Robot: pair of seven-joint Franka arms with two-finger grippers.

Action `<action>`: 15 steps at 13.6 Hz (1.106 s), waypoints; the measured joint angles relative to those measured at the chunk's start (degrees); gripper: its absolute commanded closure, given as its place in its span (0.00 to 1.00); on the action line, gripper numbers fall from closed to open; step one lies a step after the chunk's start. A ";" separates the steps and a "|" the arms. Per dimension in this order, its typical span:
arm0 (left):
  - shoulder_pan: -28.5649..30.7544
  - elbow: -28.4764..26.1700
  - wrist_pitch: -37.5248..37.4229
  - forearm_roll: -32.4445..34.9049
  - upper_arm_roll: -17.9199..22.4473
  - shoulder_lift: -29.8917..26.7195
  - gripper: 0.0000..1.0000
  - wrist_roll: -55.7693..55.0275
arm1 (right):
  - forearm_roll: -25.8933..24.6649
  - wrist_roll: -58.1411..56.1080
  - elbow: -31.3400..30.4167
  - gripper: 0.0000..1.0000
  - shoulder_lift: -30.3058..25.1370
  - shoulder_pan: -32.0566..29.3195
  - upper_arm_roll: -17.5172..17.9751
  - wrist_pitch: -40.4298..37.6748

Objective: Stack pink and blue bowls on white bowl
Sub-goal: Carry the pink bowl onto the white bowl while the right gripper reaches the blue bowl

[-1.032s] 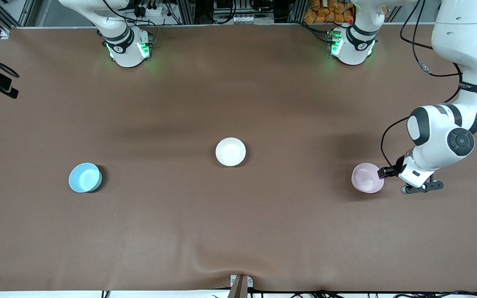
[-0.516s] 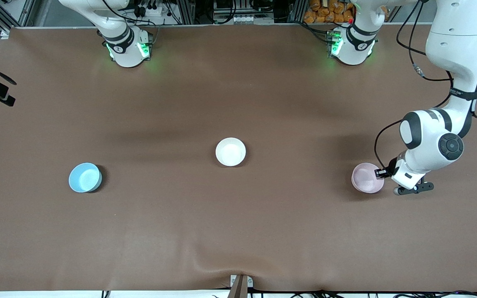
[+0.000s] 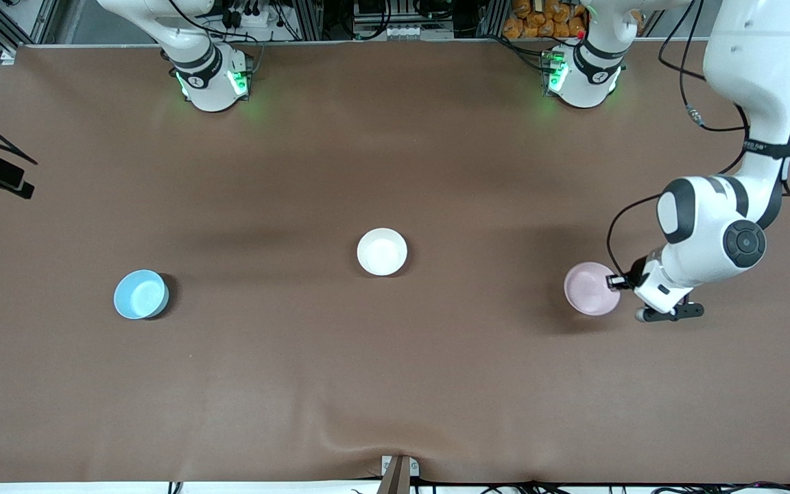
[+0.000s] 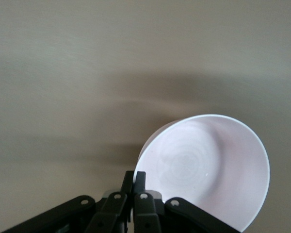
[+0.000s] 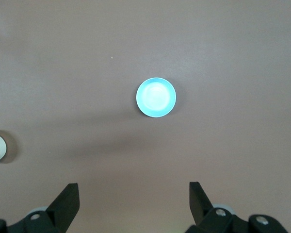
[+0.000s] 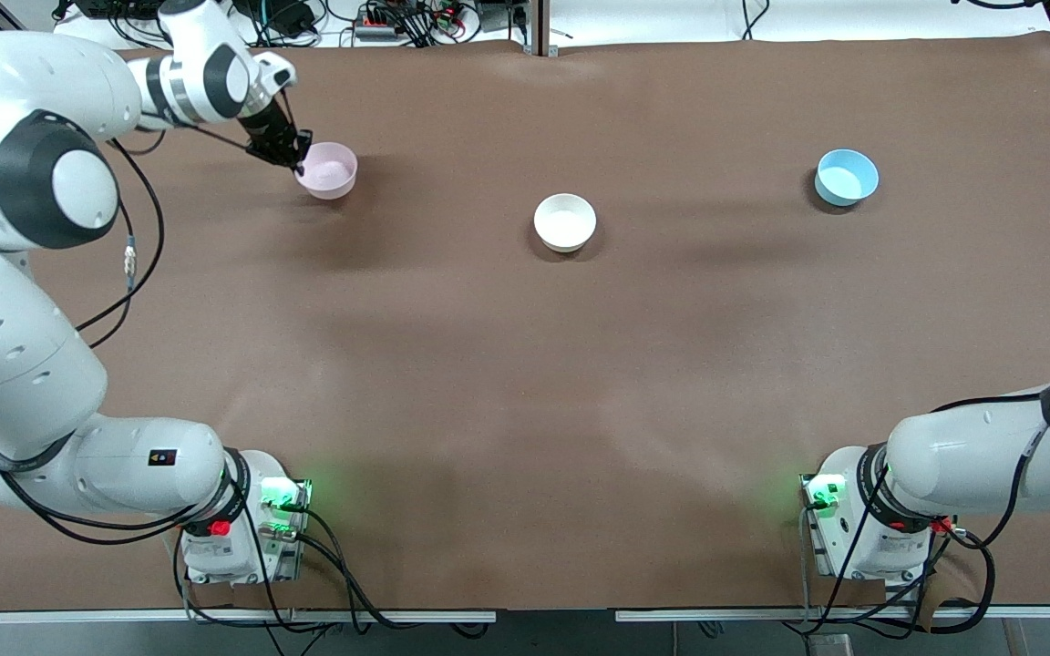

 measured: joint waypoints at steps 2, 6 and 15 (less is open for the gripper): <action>-0.09 0.44 -5.87 -0.09 -4.12 -4.34 1.00 -1.25 | -0.03 0.00 0.01 0.00 0.41 -0.04 -0.05 0.04; -0.63 0.40 -9.22 -0.15 -15.80 -8.59 1.00 -12.81 | -0.07 0.02 -0.02 0.00 1.68 -0.12 -0.13 -0.02; -15.46 7.89 -0.60 -0.16 -21.74 2.57 1.00 -31.96 | -0.10 -0.02 -0.48 0.00 10.60 -5.47 -0.32 -0.14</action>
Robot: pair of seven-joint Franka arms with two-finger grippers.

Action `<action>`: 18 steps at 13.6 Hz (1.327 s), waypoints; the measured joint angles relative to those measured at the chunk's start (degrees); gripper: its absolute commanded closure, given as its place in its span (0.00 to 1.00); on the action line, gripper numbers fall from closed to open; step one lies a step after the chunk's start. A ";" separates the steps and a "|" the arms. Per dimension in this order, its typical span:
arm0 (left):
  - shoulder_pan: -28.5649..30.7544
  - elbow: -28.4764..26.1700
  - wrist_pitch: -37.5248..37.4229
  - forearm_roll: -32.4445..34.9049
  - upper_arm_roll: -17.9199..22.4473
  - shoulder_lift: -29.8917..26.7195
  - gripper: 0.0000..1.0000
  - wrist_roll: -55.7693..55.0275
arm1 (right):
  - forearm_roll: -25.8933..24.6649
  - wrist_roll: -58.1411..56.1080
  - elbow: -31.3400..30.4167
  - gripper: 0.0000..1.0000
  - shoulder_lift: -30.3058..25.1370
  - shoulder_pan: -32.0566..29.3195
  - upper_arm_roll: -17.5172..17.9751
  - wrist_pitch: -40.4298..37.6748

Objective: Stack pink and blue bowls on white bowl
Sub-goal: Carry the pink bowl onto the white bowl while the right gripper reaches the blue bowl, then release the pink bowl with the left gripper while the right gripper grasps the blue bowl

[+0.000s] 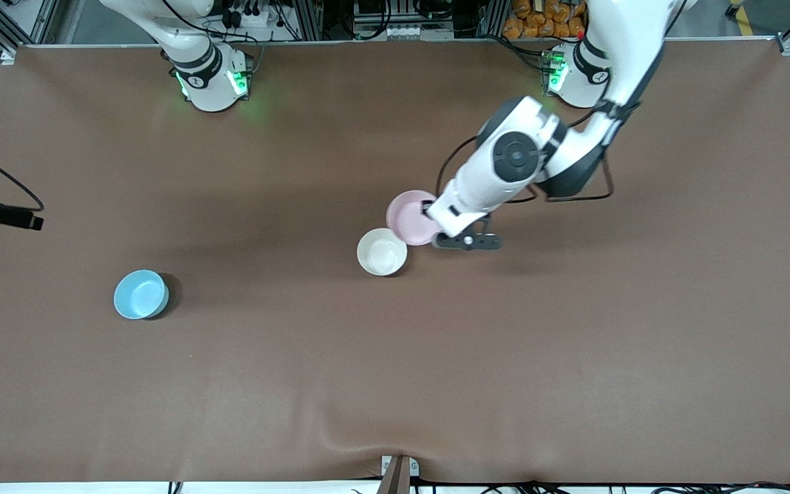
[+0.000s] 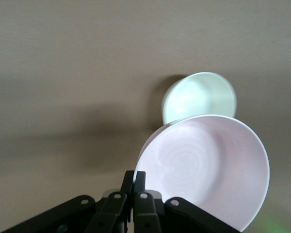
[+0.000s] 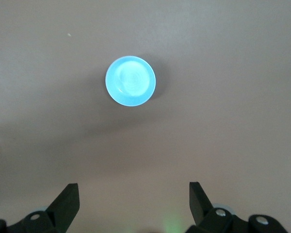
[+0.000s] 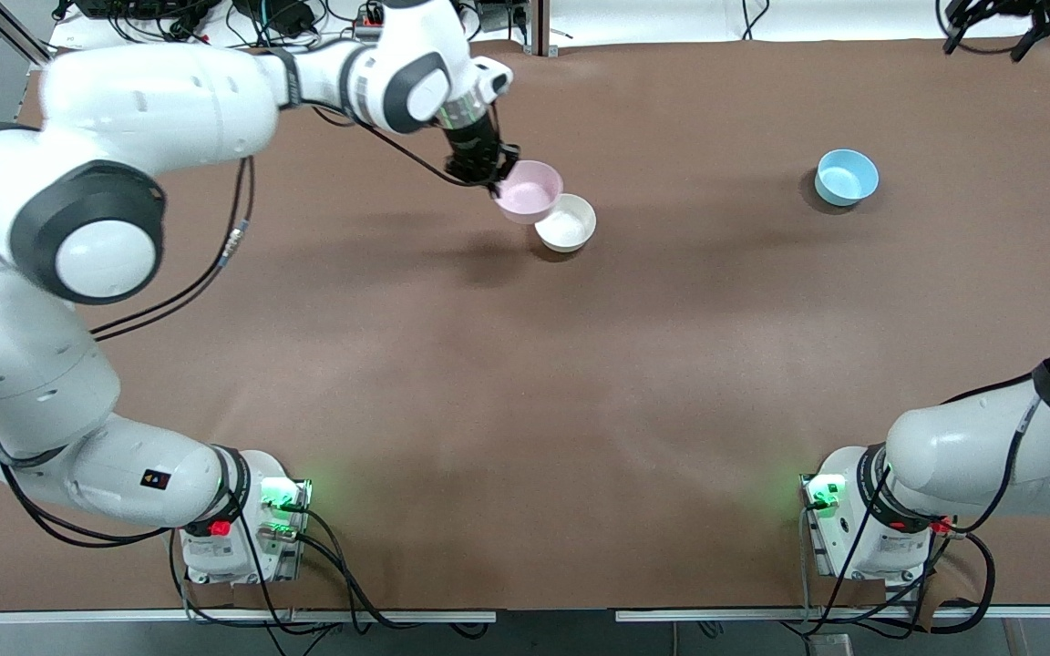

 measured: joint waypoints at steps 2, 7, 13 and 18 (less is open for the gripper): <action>-1.54 2.95 1.54 0.00 0.30 4.03 1.00 -0.37 | 0.00 0.01 0.01 0.00 3.20 -0.36 0.00 0.47; -8.55 10.55 2.02 0.64 6.34 10.86 1.00 -2.59 | 0.10 0.00 -0.68 0.00 8.34 -1.62 -0.01 5.92; -11.29 11.95 4.42 0.83 8.46 13.64 1.00 -3.37 | 0.15 -0.04 -13.33 0.00 10.59 -1.81 0.32 27.19; -11.72 12.07 4.52 1.15 8.48 14.36 1.00 -3.37 | 0.18 0.00 -24.79 0.00 11.13 -1.90 0.33 41.70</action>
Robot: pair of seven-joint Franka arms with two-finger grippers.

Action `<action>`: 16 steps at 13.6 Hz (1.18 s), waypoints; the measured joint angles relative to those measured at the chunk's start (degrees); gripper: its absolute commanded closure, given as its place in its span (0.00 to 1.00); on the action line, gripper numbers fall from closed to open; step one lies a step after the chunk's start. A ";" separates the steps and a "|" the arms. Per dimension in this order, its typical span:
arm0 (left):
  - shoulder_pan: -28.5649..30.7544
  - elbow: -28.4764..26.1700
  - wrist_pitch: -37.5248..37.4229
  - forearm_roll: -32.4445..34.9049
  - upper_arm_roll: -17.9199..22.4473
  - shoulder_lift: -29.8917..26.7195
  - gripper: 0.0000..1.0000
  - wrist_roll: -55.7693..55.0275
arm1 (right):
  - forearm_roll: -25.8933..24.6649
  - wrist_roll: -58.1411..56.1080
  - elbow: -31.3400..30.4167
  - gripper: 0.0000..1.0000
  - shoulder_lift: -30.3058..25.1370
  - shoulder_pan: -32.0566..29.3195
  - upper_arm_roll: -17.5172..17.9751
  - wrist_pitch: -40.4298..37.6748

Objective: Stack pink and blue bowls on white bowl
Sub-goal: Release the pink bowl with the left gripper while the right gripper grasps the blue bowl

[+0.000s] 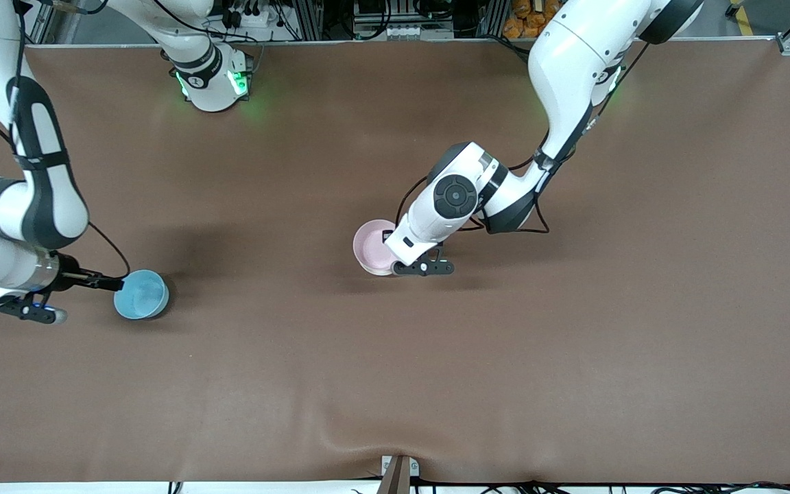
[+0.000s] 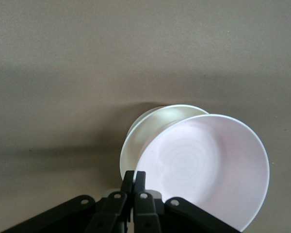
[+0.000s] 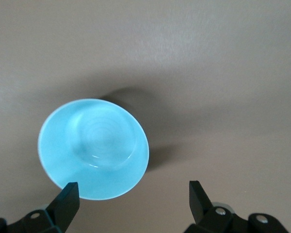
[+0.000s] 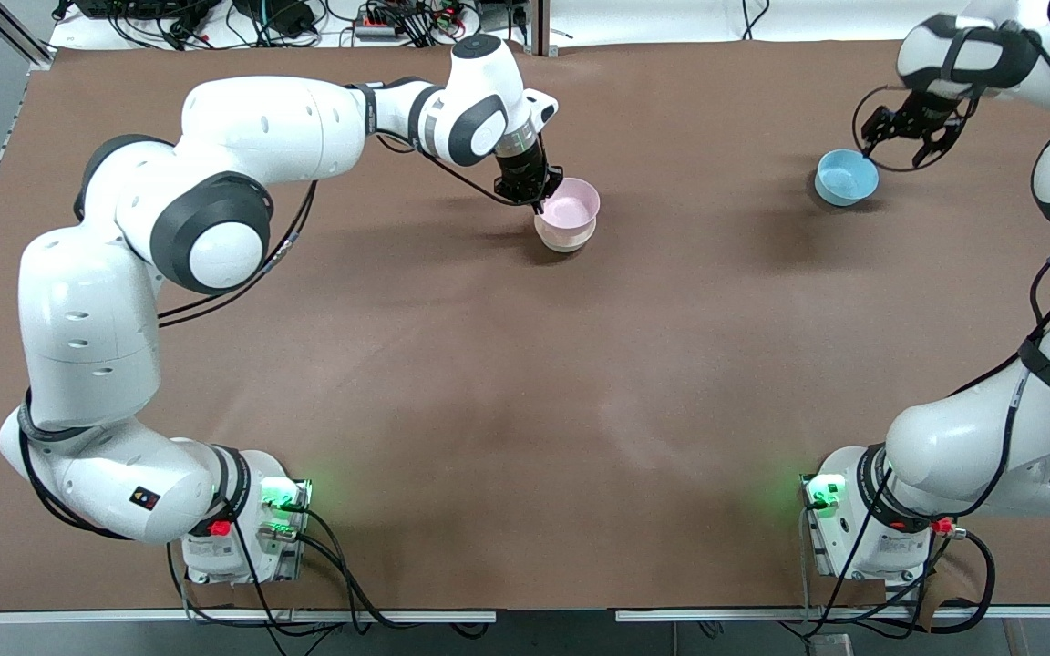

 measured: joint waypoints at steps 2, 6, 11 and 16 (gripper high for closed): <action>0.00 0.00 0.32 0.53 0.11 0.41 1.00 0.00 | 0.29 0.02 -1.19 0.00 1.55 -0.12 -0.11 2.53; -0.03 0.00 1.88 0.63 0.14 1.74 0.01 -0.09 | 1.99 0.08 -1.29 0.82 4.38 -0.16 -0.17 4.81; 0.14 1.27 0.24 4.15 1.07 0.07 0.00 -4.93 | 6.03 0.29 -1.31 1.00 5.04 -0.32 -0.25 5.33; 8.16 3.76 -21.35 8.45 3.25 -18.10 0.00 -3.46 | 6.81 0.27 -0.90 1.00 4.35 -0.40 -0.06 4.79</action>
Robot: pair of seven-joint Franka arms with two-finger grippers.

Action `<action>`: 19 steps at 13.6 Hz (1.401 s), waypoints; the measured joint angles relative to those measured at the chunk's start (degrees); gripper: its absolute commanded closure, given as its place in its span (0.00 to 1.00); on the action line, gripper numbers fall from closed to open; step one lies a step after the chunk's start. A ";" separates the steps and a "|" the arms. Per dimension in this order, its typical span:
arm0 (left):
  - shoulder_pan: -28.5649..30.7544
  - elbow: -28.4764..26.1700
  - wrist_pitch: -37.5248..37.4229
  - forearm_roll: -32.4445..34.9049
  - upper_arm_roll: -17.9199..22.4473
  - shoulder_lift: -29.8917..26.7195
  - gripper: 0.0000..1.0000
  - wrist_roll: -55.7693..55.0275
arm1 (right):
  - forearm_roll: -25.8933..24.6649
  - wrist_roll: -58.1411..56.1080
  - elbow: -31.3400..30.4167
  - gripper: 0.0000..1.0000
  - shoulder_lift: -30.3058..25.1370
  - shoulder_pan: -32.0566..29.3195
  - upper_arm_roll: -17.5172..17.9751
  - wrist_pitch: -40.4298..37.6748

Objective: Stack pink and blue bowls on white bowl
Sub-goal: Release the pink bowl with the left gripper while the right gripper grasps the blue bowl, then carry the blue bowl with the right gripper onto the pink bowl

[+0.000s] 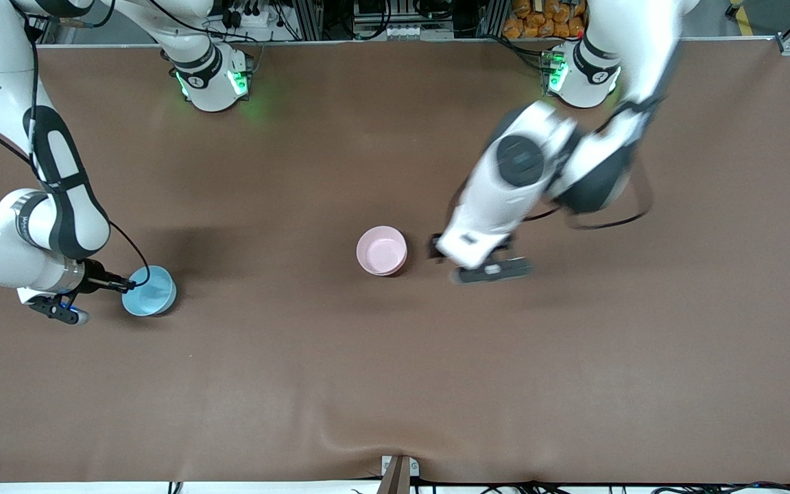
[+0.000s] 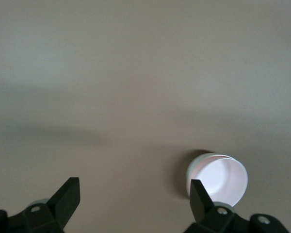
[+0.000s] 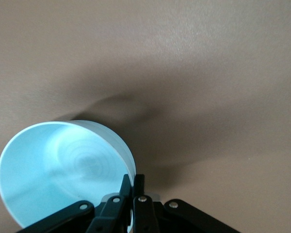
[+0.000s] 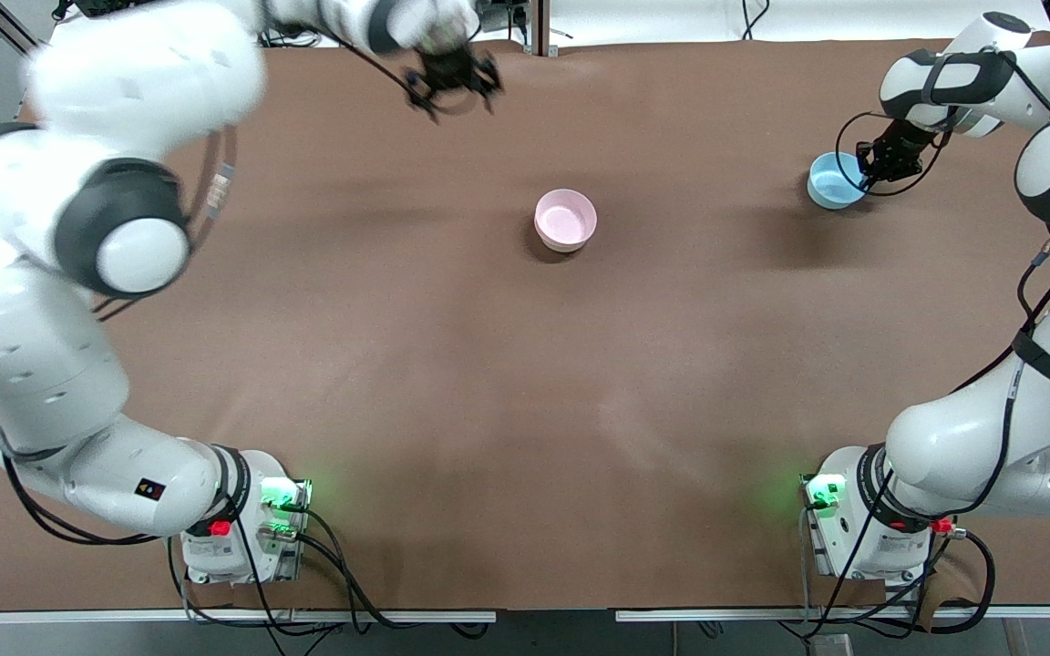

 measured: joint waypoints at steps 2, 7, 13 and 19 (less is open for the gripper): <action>4.20 -0.16 -5.58 0.00 0.10 -6.67 0.00 4.59 | 0.00 0.03 0.24 1.00 -1.34 0.04 0.19 -1.84; 14.52 -0.76 -14.30 -0.01 0.30 -15.17 0.00 19.14 | 3.39 2.02 0.86 1.00 -8.30 2.68 0.98 -9.30; 23.24 1.56 -21.81 -0.01 0.39 -19.04 0.00 30.54 | 7.60 25.09 0.38 1.00 -16.75 18.70 1.61 -15.10; 27.15 1.72 -24.95 -0.01 0.39 -19.81 0.00 35.77 | 8.34 45.50 -5.27 1.00 -16.94 38.74 1.75 -3.19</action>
